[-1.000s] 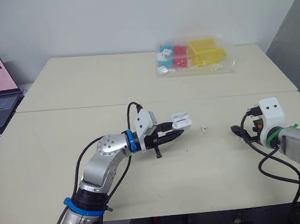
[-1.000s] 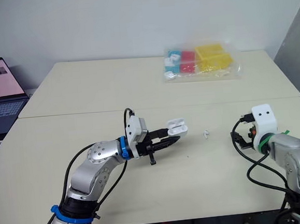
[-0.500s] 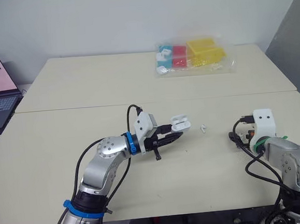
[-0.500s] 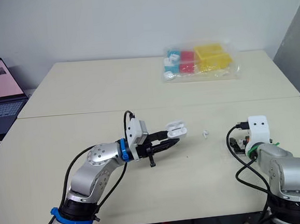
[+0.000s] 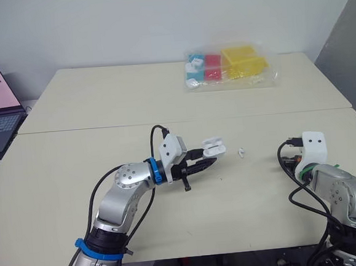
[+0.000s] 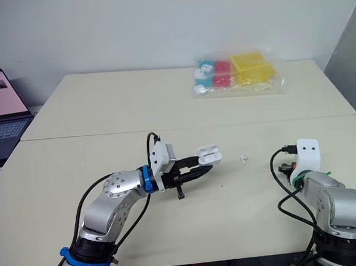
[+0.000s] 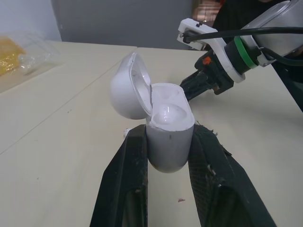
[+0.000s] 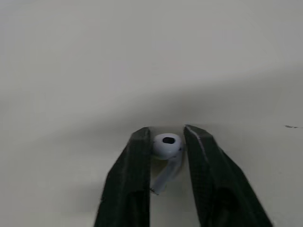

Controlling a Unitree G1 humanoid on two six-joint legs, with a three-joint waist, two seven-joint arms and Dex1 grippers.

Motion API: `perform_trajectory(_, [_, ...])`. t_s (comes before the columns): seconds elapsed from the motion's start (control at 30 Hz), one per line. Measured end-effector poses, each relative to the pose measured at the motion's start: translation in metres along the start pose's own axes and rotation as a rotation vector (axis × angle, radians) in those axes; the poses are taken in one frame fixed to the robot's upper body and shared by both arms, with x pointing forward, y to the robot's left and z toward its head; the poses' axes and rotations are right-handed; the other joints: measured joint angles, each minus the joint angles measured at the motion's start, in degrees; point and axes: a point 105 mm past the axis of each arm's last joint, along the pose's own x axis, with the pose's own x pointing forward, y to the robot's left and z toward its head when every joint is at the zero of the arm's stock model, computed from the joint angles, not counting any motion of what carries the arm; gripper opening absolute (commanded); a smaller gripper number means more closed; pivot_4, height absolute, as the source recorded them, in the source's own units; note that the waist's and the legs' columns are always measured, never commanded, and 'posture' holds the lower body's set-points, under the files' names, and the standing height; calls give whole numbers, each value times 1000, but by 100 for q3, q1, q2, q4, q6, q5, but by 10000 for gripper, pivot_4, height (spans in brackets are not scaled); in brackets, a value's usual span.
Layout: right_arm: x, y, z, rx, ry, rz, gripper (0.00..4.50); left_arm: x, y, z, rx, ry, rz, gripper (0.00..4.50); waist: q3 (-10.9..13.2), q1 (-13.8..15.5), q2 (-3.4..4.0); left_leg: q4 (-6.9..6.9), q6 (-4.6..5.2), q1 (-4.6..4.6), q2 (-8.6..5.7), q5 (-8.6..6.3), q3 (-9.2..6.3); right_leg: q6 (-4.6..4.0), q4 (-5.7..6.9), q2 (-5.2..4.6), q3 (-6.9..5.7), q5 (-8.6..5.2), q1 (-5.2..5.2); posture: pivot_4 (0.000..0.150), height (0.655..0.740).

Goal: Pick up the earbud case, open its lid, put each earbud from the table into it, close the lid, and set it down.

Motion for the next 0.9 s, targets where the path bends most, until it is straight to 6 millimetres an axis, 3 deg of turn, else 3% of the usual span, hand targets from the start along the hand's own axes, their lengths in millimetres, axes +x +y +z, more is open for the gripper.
perform_trajectory(0.17, [-2,4,6,-19,17,41,4484,-1,-1,-2,-4,3,1,7970,0,-5,0,-2,0,-2,0,0,0,0,-2,0,0,0,-2,1500,7400])
perform_trajectory(0.27, [-5,10,13,-115,24,119,4484,-1,-1,-2,-4,4,0,7970,1,-10,1,-3,1,-3,0,0,1,0,-7,-1,0,0,-1,1500,7400])
perform_trajectory(0.47, [-25,31,30,-656,19,497,4484,-4,-1,-3,5,20,-3,7970,4,-13,4,-14,3,-7,-7,-2,-5,5,-55,10,-17,3,10,1500,7400])
perform_trajectory(0.57, [-32,36,24,-874,14,662,4484,-5,-2,-1,14,17,-8,7970,4,-6,3,-18,5,-12,-6,-4,-3,5,-64,13,-16,3,8,1500,7400])
perform_trajectory(0.73, [-32,15,3,-1228,138,894,4484,-9,-6,-3,19,34,-7,7970,6,-8,1,-13,5,-10,0,-5,14,8,-69,7,-11,5,8,1500,7400])
perform_trajectory(0.9, [-17,-7,3,-1336,213,926,4484,-11,-10,-2,22,37,-11,7970,6,-11,1,-6,5,-5,0,-4,20,16,-62,1,-6,12,9,1500,7400])
